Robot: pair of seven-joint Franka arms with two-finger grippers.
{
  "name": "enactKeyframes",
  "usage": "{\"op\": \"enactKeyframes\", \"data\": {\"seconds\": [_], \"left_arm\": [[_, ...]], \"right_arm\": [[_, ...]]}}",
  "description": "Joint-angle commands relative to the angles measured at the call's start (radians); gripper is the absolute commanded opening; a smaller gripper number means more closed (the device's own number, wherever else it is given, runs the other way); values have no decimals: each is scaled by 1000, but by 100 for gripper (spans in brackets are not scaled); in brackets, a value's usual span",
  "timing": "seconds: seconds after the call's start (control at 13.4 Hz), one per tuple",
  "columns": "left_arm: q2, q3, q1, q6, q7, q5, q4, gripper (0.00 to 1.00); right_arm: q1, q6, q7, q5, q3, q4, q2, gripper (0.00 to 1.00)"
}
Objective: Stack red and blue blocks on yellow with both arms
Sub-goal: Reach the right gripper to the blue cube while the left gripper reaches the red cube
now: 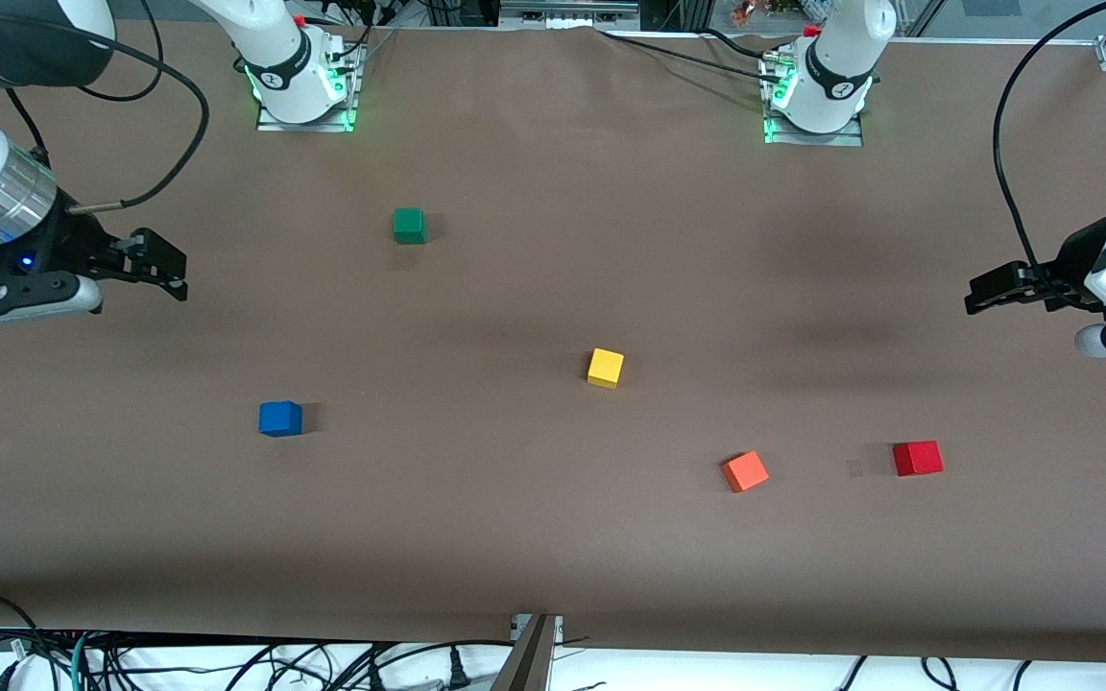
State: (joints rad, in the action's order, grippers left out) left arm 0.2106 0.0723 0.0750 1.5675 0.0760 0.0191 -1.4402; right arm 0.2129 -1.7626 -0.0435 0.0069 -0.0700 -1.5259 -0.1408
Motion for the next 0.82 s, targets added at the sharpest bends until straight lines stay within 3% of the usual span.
{"op": "enactKeyframes", "data": {"seconds": [0.0,0.52,0.75], "left_arm": [[16,-2,6,-15,-7,12,32,100],[75,-2,40,-3,-15,25,63,100],[165,-2,61,60,-15,21,63,100]], "right_arm": [[39,-15,36,2,-1,7,-17,99],[37,-1,24,15,-8,41,6,99],[28,3,17,15,-14,40,6,99]]}}
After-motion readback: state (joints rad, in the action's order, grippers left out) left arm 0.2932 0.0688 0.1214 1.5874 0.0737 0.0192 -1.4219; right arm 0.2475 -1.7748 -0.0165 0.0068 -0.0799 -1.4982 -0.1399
